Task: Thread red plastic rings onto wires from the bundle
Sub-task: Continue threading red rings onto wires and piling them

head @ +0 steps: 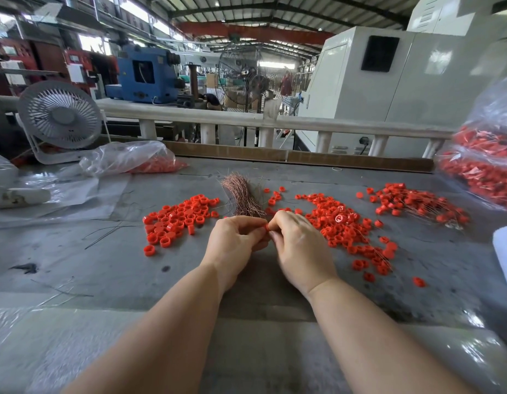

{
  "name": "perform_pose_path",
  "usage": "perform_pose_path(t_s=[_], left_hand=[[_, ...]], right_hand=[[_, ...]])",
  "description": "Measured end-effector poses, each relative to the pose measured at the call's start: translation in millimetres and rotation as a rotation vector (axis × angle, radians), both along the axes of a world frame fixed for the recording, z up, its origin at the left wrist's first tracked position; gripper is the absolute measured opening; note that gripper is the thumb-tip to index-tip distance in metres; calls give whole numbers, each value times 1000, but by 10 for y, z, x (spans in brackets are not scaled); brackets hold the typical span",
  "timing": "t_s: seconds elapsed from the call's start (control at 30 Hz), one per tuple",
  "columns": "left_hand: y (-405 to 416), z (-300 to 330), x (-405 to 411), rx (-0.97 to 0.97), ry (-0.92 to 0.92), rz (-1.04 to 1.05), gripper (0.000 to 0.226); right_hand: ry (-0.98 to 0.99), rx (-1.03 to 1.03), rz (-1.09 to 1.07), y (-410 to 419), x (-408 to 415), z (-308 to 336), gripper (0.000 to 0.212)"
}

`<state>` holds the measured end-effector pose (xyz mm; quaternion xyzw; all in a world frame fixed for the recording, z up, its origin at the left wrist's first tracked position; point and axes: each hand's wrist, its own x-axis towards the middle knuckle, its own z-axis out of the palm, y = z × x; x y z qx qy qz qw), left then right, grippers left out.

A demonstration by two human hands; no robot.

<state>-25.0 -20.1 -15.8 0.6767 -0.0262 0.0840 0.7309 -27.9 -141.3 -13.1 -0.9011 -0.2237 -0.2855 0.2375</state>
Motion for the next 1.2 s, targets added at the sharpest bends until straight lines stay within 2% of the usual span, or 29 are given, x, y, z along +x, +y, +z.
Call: perform_pose_path(t_s=[0.67,1.2], left_hand=[[-6,33,-34,8,0,-8,13],[19,86,-57,-184,50,-78,18]], right_hand=[[5,59,6,-11,22,-28,9],[-47,196,59,-21,56,-28,7]])
